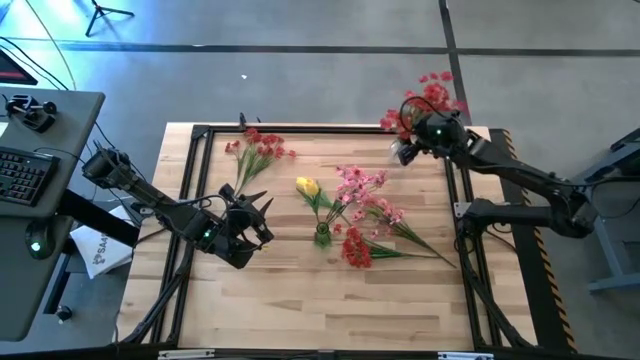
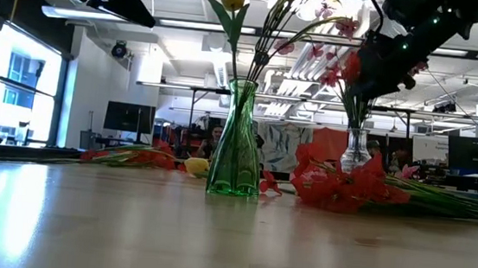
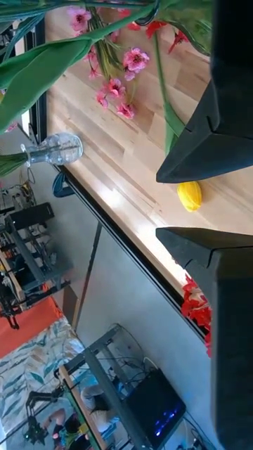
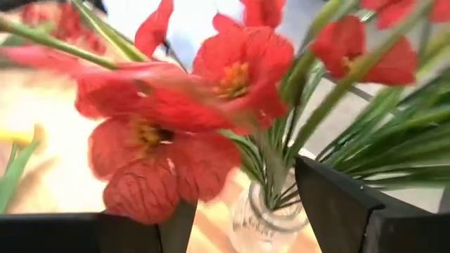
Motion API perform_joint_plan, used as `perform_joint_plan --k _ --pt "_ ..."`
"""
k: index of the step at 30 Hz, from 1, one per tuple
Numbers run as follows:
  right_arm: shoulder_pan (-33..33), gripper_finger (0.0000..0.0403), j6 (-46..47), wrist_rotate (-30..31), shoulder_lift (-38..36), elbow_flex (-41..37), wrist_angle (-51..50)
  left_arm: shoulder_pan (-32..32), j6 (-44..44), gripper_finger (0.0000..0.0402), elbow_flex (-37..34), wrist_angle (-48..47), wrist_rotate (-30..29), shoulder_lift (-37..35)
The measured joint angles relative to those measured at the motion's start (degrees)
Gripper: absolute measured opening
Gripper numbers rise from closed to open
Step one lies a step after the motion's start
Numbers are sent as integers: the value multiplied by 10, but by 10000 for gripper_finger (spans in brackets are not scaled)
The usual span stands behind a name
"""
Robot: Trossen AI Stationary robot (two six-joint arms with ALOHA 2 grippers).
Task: Sort flowers into vase by color
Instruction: Put the bottom left red flowers into the transparent vase, then put the pink flowers into the green vase
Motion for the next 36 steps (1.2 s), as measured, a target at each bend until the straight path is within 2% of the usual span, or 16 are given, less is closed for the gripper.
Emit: perform_joint_plan --k 3,7,11,16,23,27,31,36 --pt "10 231 -11 2 -4 24 -59 0 0 102 0 0 0 0" --pt "31 231 18 23 -29 67 -155 0 0 102 0 -1 0 0" --pt "78 231 56 31 -69 66 -162 0 0 102 0 -1 1 0" --pt "177 231 126 34 -108 8 -150 0 -11 102 0 -1 27 0" --pt "336 231 210 31 -114 -155 -16 5 -4 102 0 -2 42 0" --pt "398 231 284 28 -114 -188 -69 13 0 102 0 -2 48 0" --pt "441 231 351 -8 -110 -188 -129 23 5 102 0 -2 55 0" --pt "484 231 376 -40 -74 -188 -140 34 -18 102 0 -1 55 0"
